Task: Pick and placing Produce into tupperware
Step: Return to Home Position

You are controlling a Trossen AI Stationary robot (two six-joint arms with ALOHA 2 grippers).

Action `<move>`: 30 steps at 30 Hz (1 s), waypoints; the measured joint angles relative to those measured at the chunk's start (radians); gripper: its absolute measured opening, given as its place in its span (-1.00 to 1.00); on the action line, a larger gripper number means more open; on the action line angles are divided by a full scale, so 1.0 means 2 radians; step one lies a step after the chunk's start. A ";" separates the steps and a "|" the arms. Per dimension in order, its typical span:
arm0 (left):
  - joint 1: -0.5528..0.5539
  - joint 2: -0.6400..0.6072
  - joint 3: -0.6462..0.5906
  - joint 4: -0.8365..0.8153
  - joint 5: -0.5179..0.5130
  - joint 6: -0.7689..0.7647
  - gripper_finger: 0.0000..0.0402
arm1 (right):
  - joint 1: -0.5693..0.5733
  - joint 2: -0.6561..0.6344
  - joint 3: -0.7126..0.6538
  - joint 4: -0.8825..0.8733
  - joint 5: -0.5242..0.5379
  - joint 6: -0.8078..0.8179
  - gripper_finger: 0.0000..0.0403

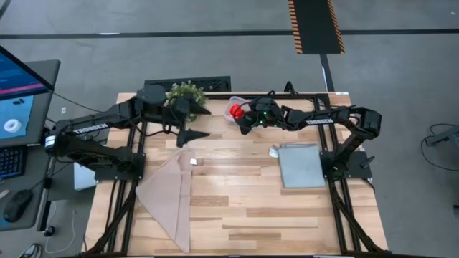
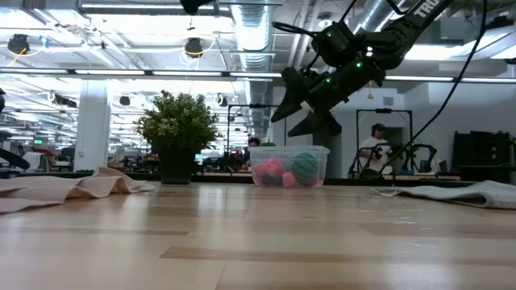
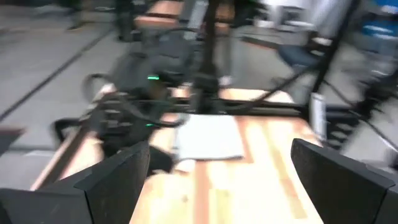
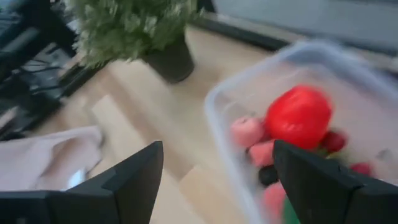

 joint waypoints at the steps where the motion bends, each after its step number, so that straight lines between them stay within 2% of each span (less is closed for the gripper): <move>1: 0.000 0.001 0.000 0.003 -0.023 -0.010 0.90 | 0.002 0.000 0.000 -0.005 -0.014 0.013 0.62; 3: 0.000 0.002 0.000 0.002 -0.054 -0.031 0.90 | 0.008 0.000 0.000 -0.004 -0.038 0.015 0.62; 5: 0.000 0.002 0.000 0.002 -0.051 -0.019 0.90 | 0.022 0.000 0.000 0.008 -0.056 -0.009 0.62; 7: -0.006 0.002 -0.005 0.020 -0.003 0.009 0.90 | 0.040 0.000 0.000 0.028 -0.058 -0.026 0.62; 10: -0.020 0.002 -0.021 0.111 0.083 -0.003 0.90 | 0.068 0.000 0.000 0.090 -0.061 -0.038 0.62; 13: -0.037 0.001 -0.037 0.178 0.116 -0.030 0.90 | 0.091 -0.016 -0.001 0.135 -0.087 -0.052 0.62; 16: -0.041 0.001 -0.041 0.176 0.097 -0.069 0.90 | 0.113 -0.053 0.001 0.151 -0.125 -0.072 0.62; 20: -0.041 0.001 -0.044 0.155 0.053 -0.056 0.90 | 0.152 -0.121 -0.001 0.127 -0.121 -0.104 0.62; 22: -0.055 0.001 -0.066 0.202 0.051 -0.035 0.90 | 0.174 -0.160 0.000 0.119 -0.116 -0.120 0.62; 24: -0.073 0.001 -0.106 0.299 0.055 -0.034 0.90 | 0.199 -0.196 0.000 0.098 -0.094 -0.135 0.62; 27: -0.095 0.000 -0.172 0.422 0.034 -0.047 0.90 | 0.243 -0.233 0.000 0.054 -0.032 -0.153 0.62; 30: -0.102 -0.001 -0.225 0.459 -0.009 -0.048 0.90 | 0.294 -0.256 -0.005 0.031 0.025 -0.172 0.62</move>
